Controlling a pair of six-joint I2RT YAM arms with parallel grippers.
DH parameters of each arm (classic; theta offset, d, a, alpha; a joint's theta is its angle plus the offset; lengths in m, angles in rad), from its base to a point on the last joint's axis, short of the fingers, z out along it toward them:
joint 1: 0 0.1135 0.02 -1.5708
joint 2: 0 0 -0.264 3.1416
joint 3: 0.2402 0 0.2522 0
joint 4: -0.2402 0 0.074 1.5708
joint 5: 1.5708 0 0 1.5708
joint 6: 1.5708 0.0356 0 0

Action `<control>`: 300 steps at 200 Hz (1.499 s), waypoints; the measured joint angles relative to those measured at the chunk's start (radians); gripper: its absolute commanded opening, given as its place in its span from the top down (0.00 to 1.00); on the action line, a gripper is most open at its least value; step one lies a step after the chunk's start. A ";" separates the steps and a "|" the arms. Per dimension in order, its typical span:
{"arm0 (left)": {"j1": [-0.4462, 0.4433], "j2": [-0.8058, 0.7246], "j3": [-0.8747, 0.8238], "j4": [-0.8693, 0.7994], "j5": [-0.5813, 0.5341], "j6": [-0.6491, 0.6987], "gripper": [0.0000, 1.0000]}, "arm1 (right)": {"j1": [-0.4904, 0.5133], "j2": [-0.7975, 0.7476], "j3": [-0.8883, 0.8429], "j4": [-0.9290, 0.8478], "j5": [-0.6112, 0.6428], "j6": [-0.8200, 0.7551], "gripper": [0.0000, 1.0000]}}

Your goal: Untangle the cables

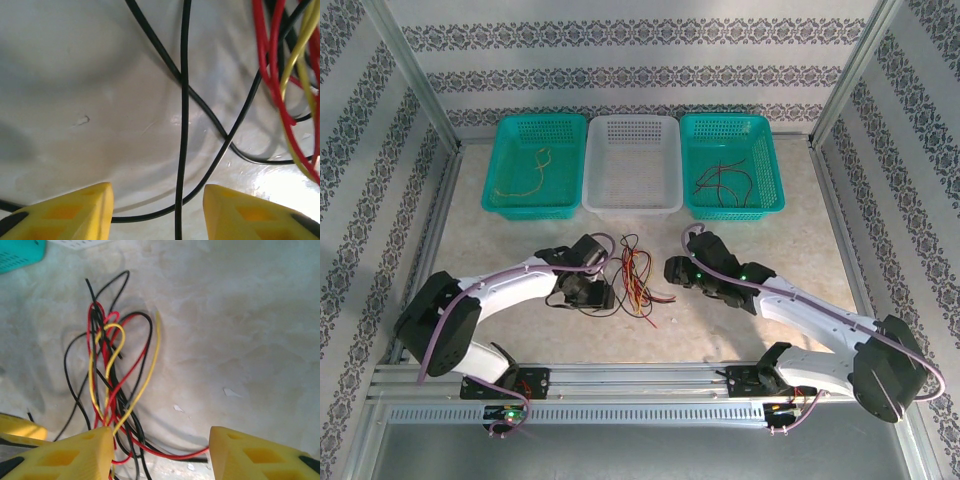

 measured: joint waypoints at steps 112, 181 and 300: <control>-0.004 -0.227 0.154 -0.016 0.030 0.019 1.00 | 0.027 0.024 0.048 0.039 -0.010 -0.004 0.41; -0.004 -0.351 0.455 -0.018 0.108 0.095 1.00 | 0.074 0.071 0.117 0.082 -0.045 -0.038 0.31; -0.004 -0.337 0.591 0.007 0.250 0.082 1.00 | 0.093 0.127 0.124 0.305 -0.116 -0.014 0.31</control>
